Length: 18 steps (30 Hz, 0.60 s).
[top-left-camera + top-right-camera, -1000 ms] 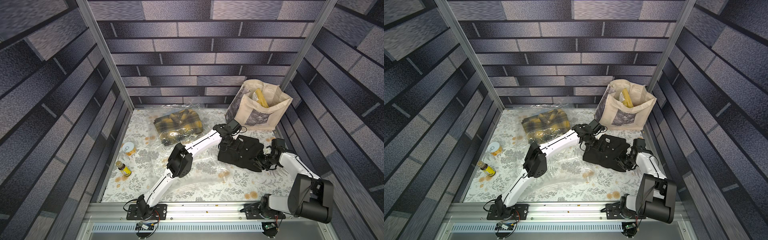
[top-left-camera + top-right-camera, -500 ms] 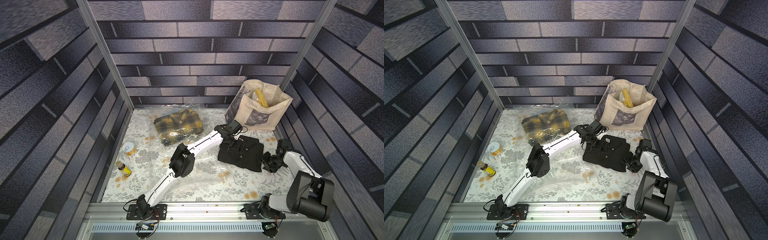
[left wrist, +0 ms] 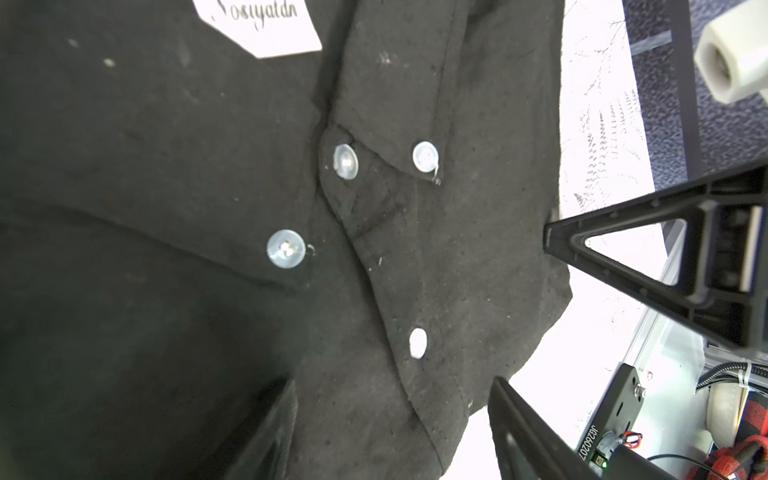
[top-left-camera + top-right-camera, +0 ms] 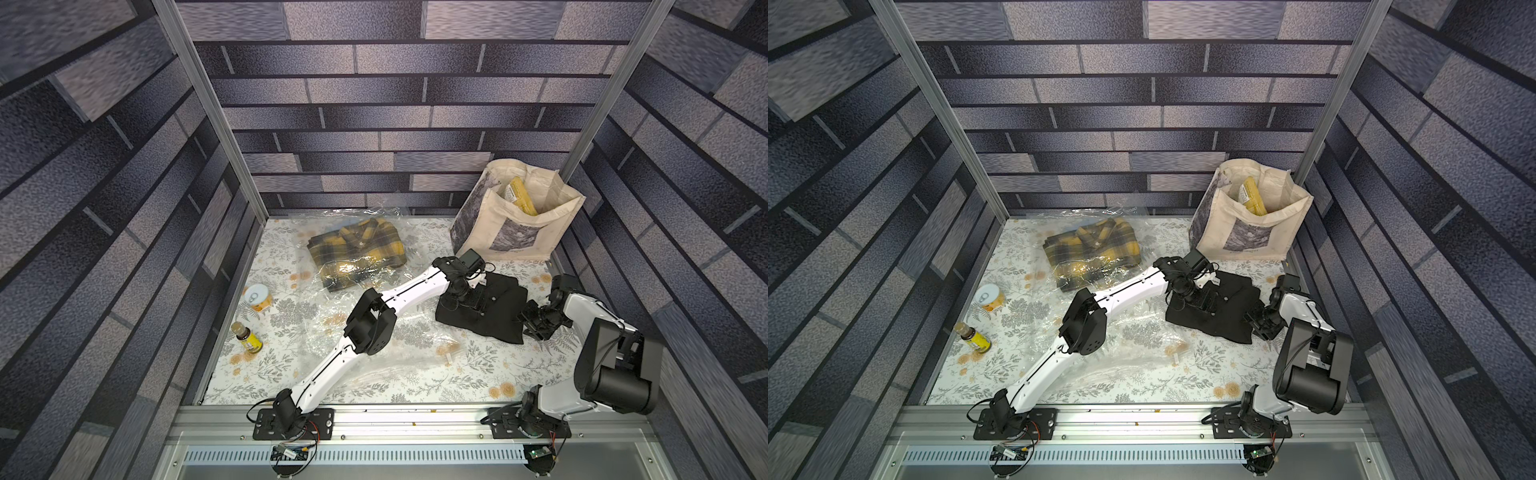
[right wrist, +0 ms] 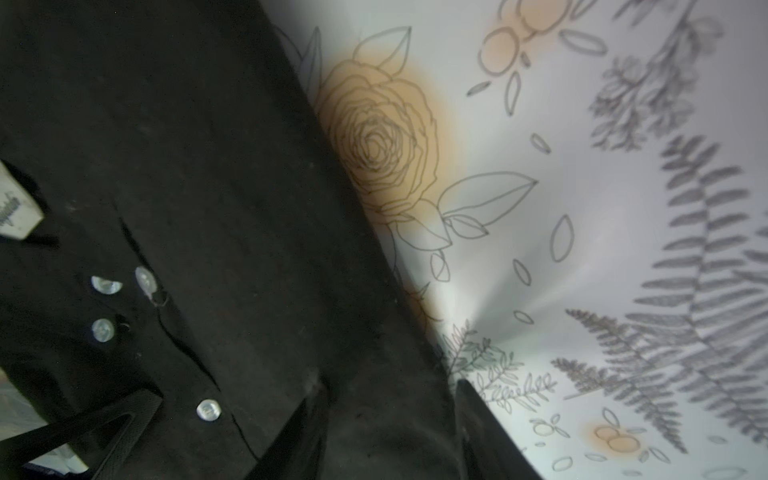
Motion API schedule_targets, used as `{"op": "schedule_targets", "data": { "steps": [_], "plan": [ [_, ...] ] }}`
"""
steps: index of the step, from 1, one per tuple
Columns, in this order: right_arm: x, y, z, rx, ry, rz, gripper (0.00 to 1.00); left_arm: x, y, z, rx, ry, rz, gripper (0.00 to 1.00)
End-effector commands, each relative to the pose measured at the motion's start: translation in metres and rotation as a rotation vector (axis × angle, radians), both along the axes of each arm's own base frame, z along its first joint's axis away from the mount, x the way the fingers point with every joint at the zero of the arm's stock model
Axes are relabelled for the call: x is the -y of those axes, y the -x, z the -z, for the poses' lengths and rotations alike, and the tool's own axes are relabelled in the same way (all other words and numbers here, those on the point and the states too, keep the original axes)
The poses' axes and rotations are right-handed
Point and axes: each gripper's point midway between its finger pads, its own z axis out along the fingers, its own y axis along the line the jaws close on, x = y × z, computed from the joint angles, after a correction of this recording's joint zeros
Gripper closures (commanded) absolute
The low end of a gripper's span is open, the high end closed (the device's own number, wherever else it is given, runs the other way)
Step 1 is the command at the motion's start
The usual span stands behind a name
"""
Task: Place the folded shirt into the vacuum bag
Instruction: Pick up the shirt from the center of the board.
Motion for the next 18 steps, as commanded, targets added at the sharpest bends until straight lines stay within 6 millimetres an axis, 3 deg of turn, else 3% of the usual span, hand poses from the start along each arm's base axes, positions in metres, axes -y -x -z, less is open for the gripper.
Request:
{"op": "schedule_targets", "data": {
  "steps": [1,6,9,14,18],
  "plan": [
    [-0.012,-0.001,0.008,0.003,-0.053,-0.011,0.53,0.008,0.010,0.002,-0.035,0.013,0.010,0.26],
    [-0.017,-0.006,0.010,0.018,-0.073,-0.023,0.58,0.010,0.017,0.005,-0.051,0.014,0.024,0.27],
    [-0.016,-0.007,0.008,0.026,-0.066,-0.026,0.74,0.010,0.019,0.002,-0.056,0.018,0.029,0.27],
    [-0.007,-0.006,-0.015,0.049,0.003,-0.035,0.88,-0.003,0.002,-0.036,-0.049,0.068,-0.016,0.27],
    [-0.004,0.003,-0.027,0.024,0.062,-0.076,0.93,0.005,0.000,-0.059,-0.053,0.145,-0.037,0.27]
  ]
}}
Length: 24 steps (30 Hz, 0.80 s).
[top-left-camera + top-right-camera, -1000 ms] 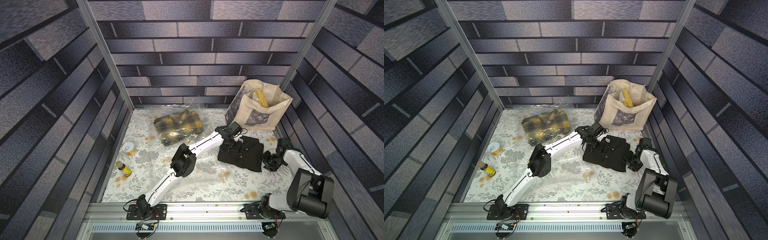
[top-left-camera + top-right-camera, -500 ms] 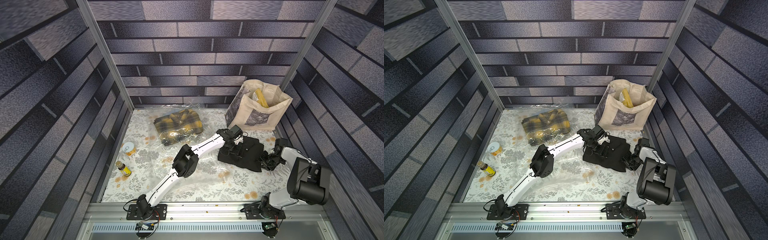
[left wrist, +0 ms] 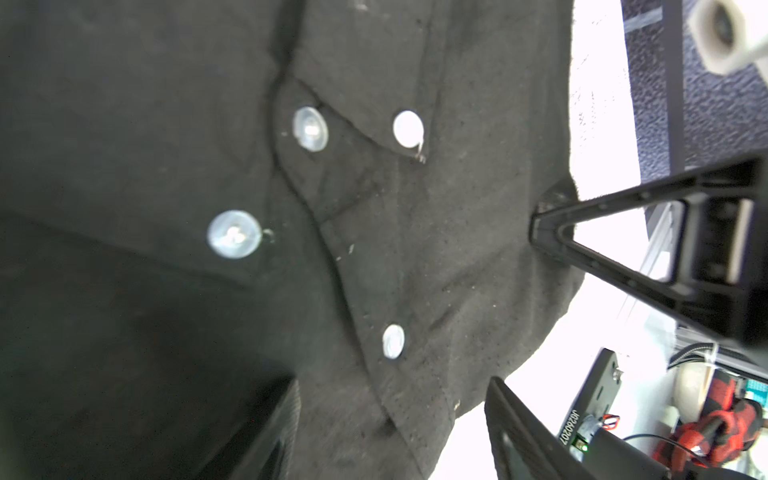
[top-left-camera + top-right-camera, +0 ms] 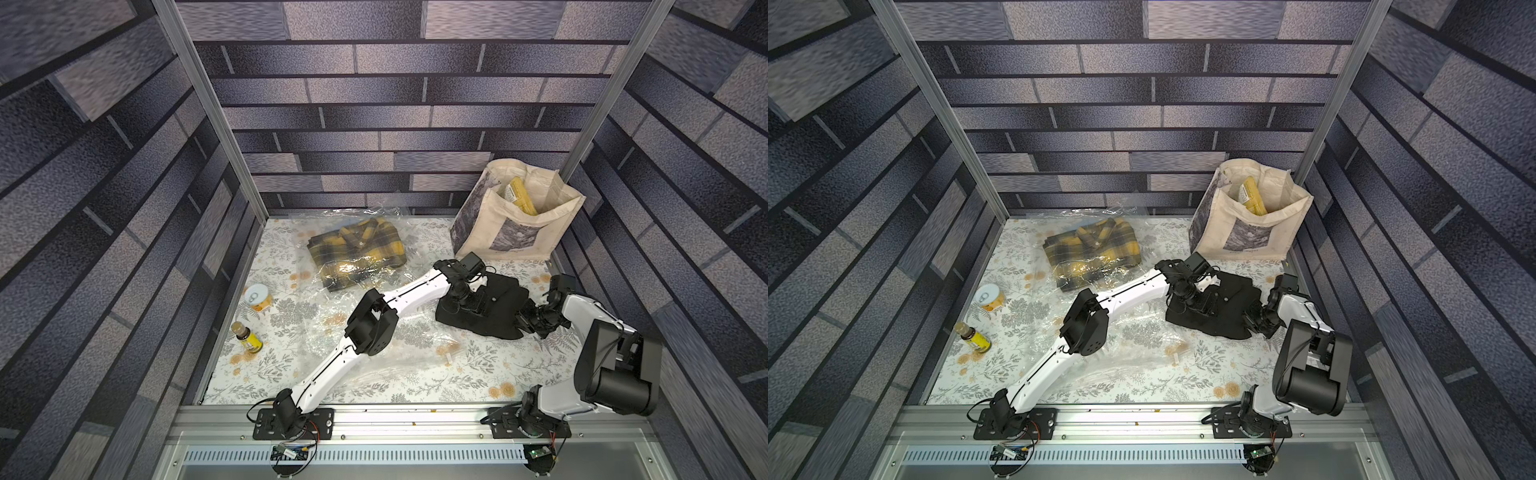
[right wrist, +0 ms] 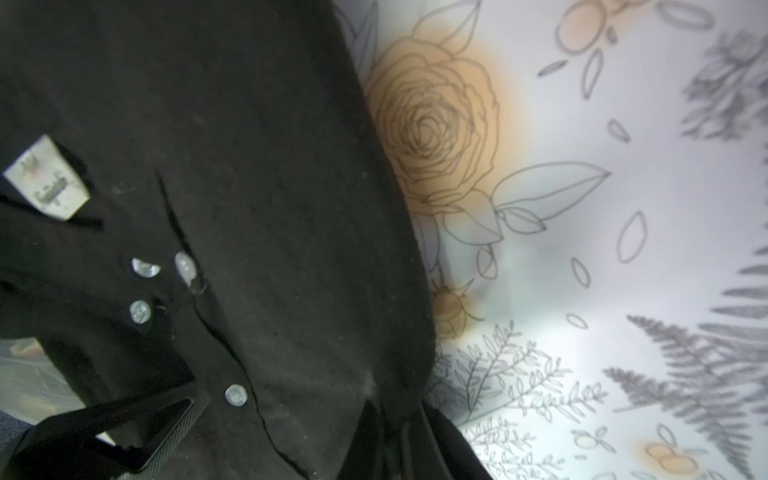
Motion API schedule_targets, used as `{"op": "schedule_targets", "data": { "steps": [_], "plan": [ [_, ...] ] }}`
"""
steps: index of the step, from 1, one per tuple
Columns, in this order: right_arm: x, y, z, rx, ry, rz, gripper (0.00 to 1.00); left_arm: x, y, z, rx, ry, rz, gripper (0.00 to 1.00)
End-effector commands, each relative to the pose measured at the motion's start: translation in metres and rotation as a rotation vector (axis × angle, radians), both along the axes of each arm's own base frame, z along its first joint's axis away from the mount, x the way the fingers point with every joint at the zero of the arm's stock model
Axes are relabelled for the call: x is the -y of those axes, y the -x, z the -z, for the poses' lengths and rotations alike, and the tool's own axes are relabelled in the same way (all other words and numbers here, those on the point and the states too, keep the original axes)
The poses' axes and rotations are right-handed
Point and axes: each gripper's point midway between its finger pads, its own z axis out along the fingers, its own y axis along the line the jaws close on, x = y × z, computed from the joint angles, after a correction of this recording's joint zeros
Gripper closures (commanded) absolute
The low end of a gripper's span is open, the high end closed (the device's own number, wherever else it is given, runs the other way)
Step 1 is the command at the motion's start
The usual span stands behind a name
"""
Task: Place the folded shirt into the vacuum bag
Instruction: Pick up the shirt from the center of the board.
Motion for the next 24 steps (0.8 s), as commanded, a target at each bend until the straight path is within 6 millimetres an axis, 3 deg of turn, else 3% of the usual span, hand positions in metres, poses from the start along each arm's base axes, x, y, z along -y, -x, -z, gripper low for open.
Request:
{"op": "schedule_targets", "data": {
  "steps": [1,6,12,14,19,20,22,24],
  "plan": [
    [0.005,0.012,-0.012,-0.037,0.086,-0.044,0.93,0.011,-0.004,-0.058,0.013,0.123,-0.037,0.28],
    [0.010,0.021,-0.023,-0.056,0.196,-0.084,0.94,0.028,0.000,-0.026,-0.045,0.107,-0.055,0.31],
    [0.009,0.018,-0.055,-0.038,0.329,-0.181,0.98,0.026,0.001,0.003,-0.088,0.070,-0.068,0.32],
    [0.006,0.019,-0.061,-0.044,0.364,-0.220,0.99,0.023,-0.002,-0.005,-0.099,0.080,-0.071,0.32],
    [0.007,0.019,-0.069,-0.052,0.444,-0.282,1.00,-0.003,-0.017,-0.077,-0.058,0.174,-0.095,0.32],
    [0.006,0.018,-0.071,-0.049,0.451,-0.291,1.00,-0.011,-0.020,-0.083,-0.049,0.173,-0.108,0.32],
    [0.003,0.016,-0.075,-0.045,0.475,-0.317,1.00,-0.031,-0.025,-0.084,-0.037,0.148,-0.144,0.32],
    [-0.003,0.011,-0.079,-0.030,0.498,-0.351,1.00,-0.052,-0.028,-0.067,-0.030,0.092,-0.180,0.34]
  ]
}}
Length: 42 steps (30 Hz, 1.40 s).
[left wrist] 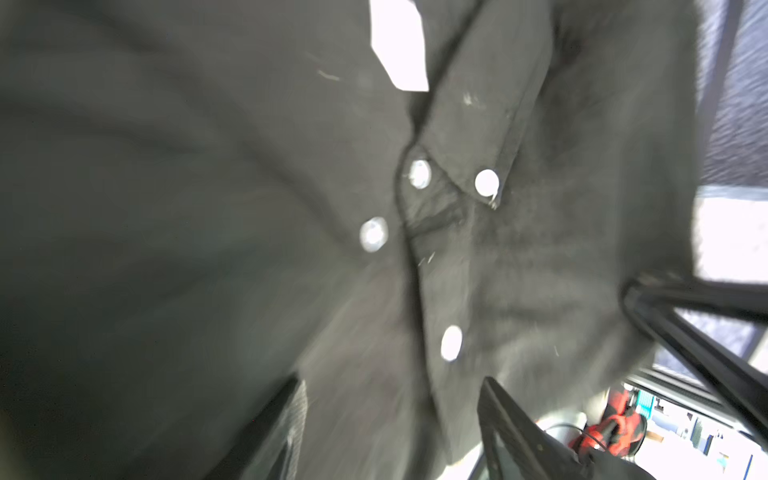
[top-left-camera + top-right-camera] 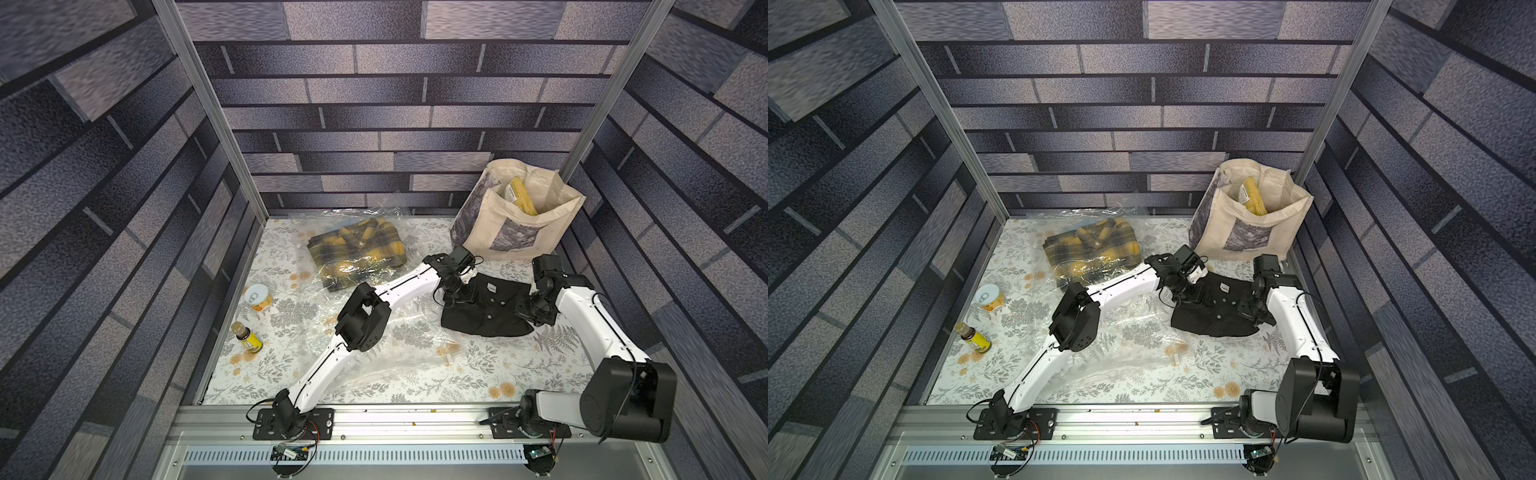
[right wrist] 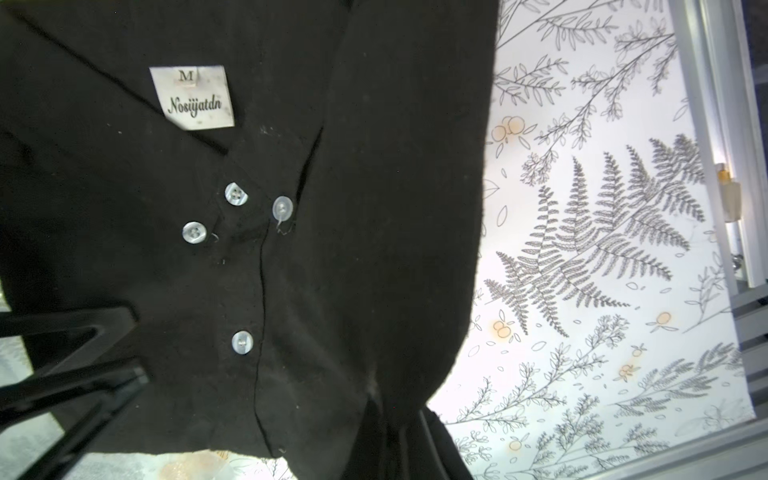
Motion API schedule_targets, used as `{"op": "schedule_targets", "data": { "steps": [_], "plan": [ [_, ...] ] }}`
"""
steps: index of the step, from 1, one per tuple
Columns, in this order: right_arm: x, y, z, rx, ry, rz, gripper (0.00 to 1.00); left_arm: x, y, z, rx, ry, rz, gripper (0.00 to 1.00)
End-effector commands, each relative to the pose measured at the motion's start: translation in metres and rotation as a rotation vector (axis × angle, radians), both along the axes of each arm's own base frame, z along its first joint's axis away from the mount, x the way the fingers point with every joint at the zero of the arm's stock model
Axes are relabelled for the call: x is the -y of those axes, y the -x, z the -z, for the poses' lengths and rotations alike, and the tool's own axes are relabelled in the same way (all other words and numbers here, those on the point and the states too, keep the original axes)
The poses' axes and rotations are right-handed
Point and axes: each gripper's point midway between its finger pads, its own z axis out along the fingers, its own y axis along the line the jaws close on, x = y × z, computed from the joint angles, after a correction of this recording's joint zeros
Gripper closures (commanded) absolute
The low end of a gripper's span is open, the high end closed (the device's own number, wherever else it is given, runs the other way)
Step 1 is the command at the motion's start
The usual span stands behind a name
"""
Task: Place the folded shirt into the vacuum bag
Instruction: Pick up the shirt from the center of the board.
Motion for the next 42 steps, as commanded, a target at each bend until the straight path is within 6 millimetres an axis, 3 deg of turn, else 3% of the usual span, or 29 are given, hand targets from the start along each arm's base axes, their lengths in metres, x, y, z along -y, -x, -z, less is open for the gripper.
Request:
{"op": "schedule_targets", "data": {
  "steps": [1,6,16,20,26,34,42],
  "plan": [
    [-0.002,-0.002,-0.015,0.002,0.083,-0.066,1.00,-0.027,-0.012,-0.027,0.071,-0.005,-0.055,0.34],
    [-0.029,-0.016,-0.030,0.025,0.136,-0.169,1.00,-0.039,0.004,0.019,0.011,-0.080,-0.050,0.38],
    [-0.116,-0.029,-0.022,0.030,0.086,-0.383,1.00,-0.021,0.021,0.035,-0.050,-0.024,-0.033,0.45],
    [-0.139,-0.027,-0.007,-0.006,0.031,-0.431,1.00,-0.024,0.018,0.033,-0.046,-0.019,-0.039,0.47],
    [-0.152,-0.027,0.017,-0.045,-0.016,-0.423,1.00,-0.039,0.007,0.019,-0.035,0.002,-0.071,0.49],
    [-0.172,-0.033,0.043,-0.063,-0.105,-0.402,0.99,-0.090,-0.009,-0.023,0.025,0.022,-0.141,0.48],
    [-0.185,-0.027,0.055,-0.083,-0.189,-0.391,0.72,-0.148,-0.007,-0.035,0.072,-0.032,-0.197,0.47]
  ]
}}
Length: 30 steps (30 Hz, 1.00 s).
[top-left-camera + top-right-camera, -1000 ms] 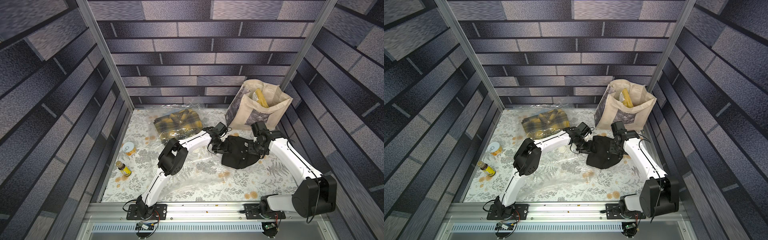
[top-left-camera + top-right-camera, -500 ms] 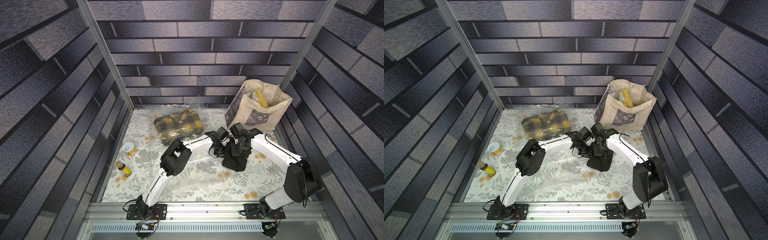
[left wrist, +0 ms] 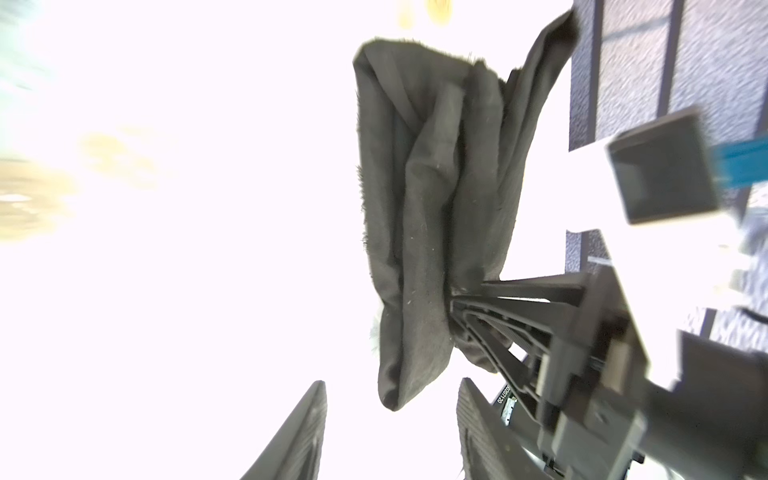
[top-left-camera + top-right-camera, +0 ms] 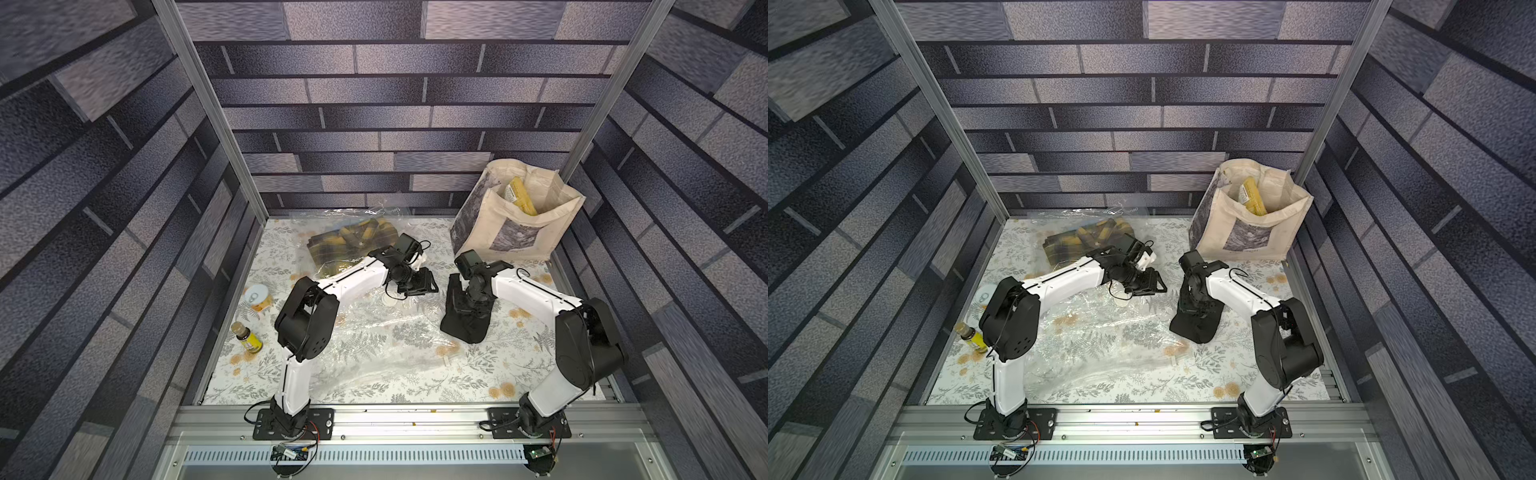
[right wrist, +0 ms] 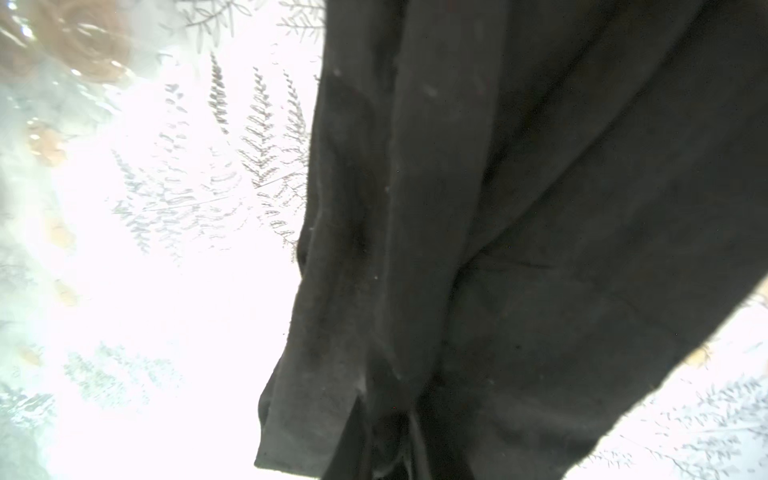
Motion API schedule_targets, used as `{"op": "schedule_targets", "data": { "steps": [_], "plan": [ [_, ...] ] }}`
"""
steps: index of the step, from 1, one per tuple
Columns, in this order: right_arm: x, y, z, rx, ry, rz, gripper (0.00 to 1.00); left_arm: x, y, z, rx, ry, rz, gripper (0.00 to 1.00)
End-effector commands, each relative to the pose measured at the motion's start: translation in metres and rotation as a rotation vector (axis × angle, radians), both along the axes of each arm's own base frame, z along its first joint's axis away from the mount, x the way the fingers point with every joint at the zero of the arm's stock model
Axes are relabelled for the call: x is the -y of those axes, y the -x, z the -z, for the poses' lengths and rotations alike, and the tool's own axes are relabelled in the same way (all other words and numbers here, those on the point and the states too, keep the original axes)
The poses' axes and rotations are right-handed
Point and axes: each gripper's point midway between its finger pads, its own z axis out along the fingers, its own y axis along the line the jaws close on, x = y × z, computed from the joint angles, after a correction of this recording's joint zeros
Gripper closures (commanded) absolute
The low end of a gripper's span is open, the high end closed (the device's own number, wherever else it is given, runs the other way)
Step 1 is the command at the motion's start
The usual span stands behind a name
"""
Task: Place the folded shirt into the vacuum bag
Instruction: Pick up the shirt from the center of the board.
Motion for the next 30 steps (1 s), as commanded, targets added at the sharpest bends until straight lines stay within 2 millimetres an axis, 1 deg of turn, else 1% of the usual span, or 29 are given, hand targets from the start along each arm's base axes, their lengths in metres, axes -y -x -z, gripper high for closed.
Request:
{"op": "schedule_targets", "data": {
  "steps": [1,3,4,5,6,7,8,10,12,14,16,19,23,26,28,30],
  "plan": [
    [-0.013,0.008,0.012,-0.041,-0.059,-0.005,0.64,-0.021,0.010,0.002,0.022,-0.059,0.008,0.48],
    [-0.016,0.011,0.014,-0.052,-0.061,-0.008,0.48,-0.029,0.013,0.002,0.018,-0.071,0.002,0.47],
    [-0.017,0.014,0.015,-0.059,-0.050,-0.017,0.38,-0.033,0.015,0.001,0.017,-0.079,-0.001,0.48],
    [-0.016,0.016,0.017,-0.070,-0.021,-0.025,0.27,-0.037,0.017,0.000,0.018,-0.087,0.000,0.47],
    [-0.013,0.018,0.019,-0.084,0.023,-0.039,0.20,-0.039,0.020,-0.002,0.019,-0.092,0.003,0.47],
    [-0.008,0.021,0.022,-0.105,0.091,-0.057,0.14,-0.043,0.022,-0.004,0.022,-0.101,0.003,0.47],
    [-0.003,0.024,0.024,-0.118,0.168,-0.076,0.11,-0.046,0.025,-0.005,0.021,-0.110,0.006,0.47],
    [0.007,0.027,0.026,-0.133,0.302,-0.105,0.10,-0.052,0.033,-0.009,0.023,-0.120,0.018,0.47],
    [0.016,0.029,0.031,-0.149,0.382,-0.117,0.17,-0.059,0.042,-0.012,0.026,-0.133,0.023,0.46],
    [0.024,0.027,0.032,-0.147,0.436,-0.133,0.33,-0.069,0.050,-0.012,0.028,-0.152,0.022,0.46],
    [0.030,0.021,0.025,-0.124,0.462,-0.152,0.52,-0.079,0.058,-0.013,0.033,-0.168,0.015,0.46],
    [0.037,0.013,0.014,-0.102,0.401,-0.126,0.68,-0.092,0.067,-0.011,0.033,-0.189,0.000,0.46],
    [0.055,0.004,0.000,-0.083,0.449,-0.130,0.85,-0.105,0.075,-0.013,0.041,-0.216,-0.018,0.45],
    [0.062,0.001,-0.020,-0.041,0.492,-0.144,0.99,-0.113,0.080,-0.019,0.065,-0.241,-0.030,0.44],
    [0.056,0.000,-0.048,0.033,0.505,-0.180,1.00,-0.121,0.084,-0.024,0.088,-0.272,-0.035,0.42],
    [0.039,0.005,-0.075,0.102,0.491,-0.235,1.00,-0.128,0.086,-0.026,0.103,-0.291,-0.047,0.41]
  ]
}}
